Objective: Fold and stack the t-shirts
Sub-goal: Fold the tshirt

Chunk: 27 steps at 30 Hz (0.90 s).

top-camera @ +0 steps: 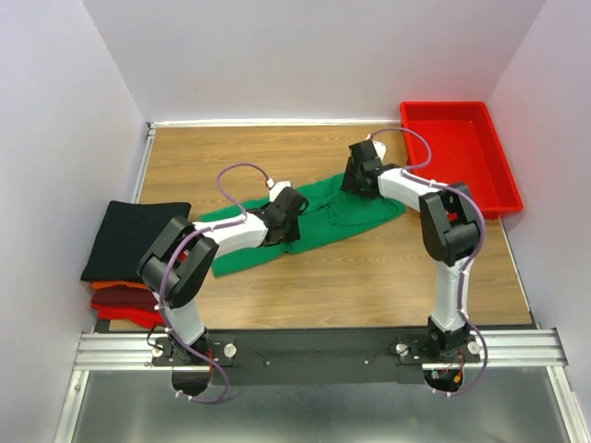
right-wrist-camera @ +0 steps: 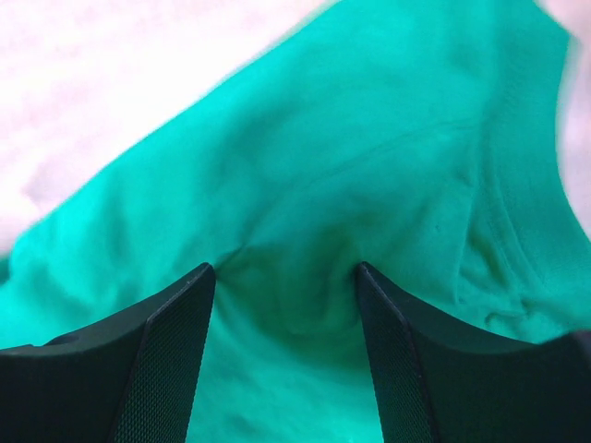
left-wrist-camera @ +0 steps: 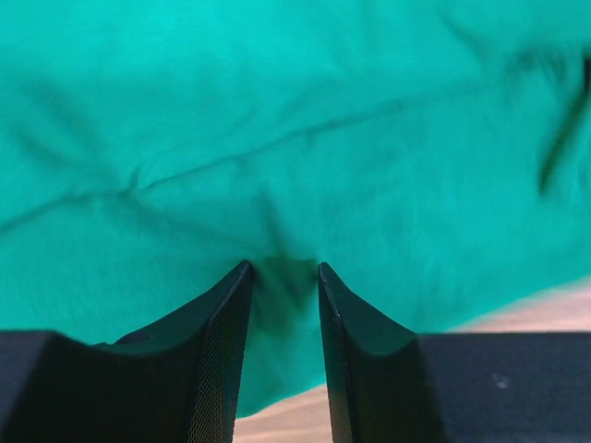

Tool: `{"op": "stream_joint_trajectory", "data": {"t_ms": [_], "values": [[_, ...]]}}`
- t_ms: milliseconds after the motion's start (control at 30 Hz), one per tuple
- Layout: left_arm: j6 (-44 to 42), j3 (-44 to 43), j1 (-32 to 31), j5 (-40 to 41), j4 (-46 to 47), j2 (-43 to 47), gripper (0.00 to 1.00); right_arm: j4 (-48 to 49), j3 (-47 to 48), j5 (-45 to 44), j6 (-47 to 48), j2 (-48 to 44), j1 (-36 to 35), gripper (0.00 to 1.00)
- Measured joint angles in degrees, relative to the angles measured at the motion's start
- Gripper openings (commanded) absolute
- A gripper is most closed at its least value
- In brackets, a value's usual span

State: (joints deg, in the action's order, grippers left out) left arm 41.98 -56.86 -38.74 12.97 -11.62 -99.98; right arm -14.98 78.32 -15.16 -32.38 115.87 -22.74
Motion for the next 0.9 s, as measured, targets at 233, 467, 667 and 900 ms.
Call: {"op": "stream_joint_trajectory", "data": {"t_ms": [233,467,667,900], "values": [[4.63,-3.04,-6.14,-6.71,-0.24,-1.62,0.43,-0.83,24.59,4.09,9.68,16.5,1.22,0.74],[8.5,-15.37,-13.81,-18.23,6.93,-11.8,0.46,-2.97,45.13,11.61,16.65,29.29,1.16,0.87],[7.3,-18.34,-12.98,-20.17,10.91,-11.19,0.51,-4.33,50.21,14.14,18.97,31.65,1.16,0.93],[2.8,-11.85,-7.82,-6.56,3.67,3.34,0.55,-5.46,46.01,9.84,18.47,25.49,1.16,0.99]]}}
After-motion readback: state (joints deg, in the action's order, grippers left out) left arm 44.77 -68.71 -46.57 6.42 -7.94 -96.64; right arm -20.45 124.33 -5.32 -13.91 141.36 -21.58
